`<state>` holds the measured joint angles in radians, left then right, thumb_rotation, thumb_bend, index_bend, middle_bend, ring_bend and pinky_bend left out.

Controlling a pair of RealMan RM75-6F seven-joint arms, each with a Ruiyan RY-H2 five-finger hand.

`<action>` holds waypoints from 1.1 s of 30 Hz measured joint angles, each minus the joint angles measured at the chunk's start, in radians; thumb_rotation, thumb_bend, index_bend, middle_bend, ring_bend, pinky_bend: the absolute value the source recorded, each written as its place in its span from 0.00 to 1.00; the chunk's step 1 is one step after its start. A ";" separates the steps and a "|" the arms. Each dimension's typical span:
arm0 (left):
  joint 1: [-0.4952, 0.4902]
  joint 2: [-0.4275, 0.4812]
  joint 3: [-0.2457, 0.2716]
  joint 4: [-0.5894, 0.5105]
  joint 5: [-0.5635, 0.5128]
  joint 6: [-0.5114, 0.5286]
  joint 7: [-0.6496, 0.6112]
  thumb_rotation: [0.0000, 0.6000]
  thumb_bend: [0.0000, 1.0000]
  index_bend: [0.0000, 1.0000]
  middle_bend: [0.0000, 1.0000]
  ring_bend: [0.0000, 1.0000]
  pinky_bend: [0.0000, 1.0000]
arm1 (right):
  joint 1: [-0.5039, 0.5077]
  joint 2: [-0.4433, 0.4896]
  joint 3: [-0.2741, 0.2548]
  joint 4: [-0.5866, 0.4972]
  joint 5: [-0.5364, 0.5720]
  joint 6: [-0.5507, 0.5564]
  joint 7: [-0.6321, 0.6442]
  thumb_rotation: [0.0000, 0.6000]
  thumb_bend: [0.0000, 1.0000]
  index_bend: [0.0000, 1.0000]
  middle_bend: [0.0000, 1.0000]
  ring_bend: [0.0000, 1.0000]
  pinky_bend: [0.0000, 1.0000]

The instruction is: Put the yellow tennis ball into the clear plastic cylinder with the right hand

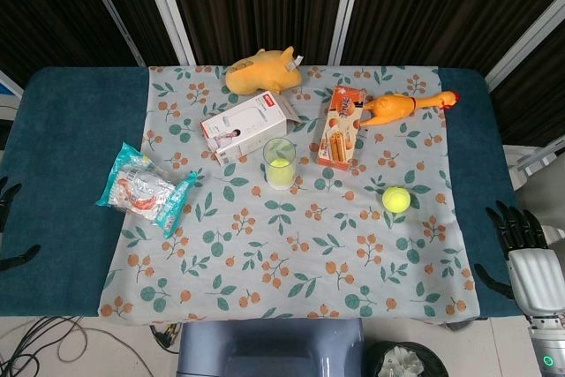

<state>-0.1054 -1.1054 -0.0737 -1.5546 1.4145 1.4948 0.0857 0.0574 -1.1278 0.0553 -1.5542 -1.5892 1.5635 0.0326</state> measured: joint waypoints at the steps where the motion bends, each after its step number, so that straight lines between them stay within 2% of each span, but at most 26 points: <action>1: 0.000 0.000 0.001 -0.002 0.002 0.000 0.001 1.00 0.00 0.10 0.00 0.00 0.06 | -0.001 0.000 0.001 -0.001 0.002 0.001 -0.002 1.00 0.32 0.05 0.00 0.02 0.00; 28: 0.019 0.011 0.010 -0.032 0.022 0.018 0.006 1.00 0.00 0.08 0.00 0.00 0.06 | -0.006 -0.008 0.013 -0.005 0.019 0.013 -0.003 1.00 0.32 0.05 0.00 0.02 0.00; 33: 0.022 0.013 0.012 -0.033 0.034 0.023 -0.012 1.00 0.00 0.08 0.00 0.00 0.06 | -0.005 0.007 0.005 -0.042 0.030 -0.013 0.027 1.00 0.30 0.05 0.00 0.02 0.00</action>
<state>-0.0838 -1.0921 -0.0619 -1.5877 1.4490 1.5181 0.0734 0.0521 -1.1211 0.0606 -1.5963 -1.5594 1.5507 0.0594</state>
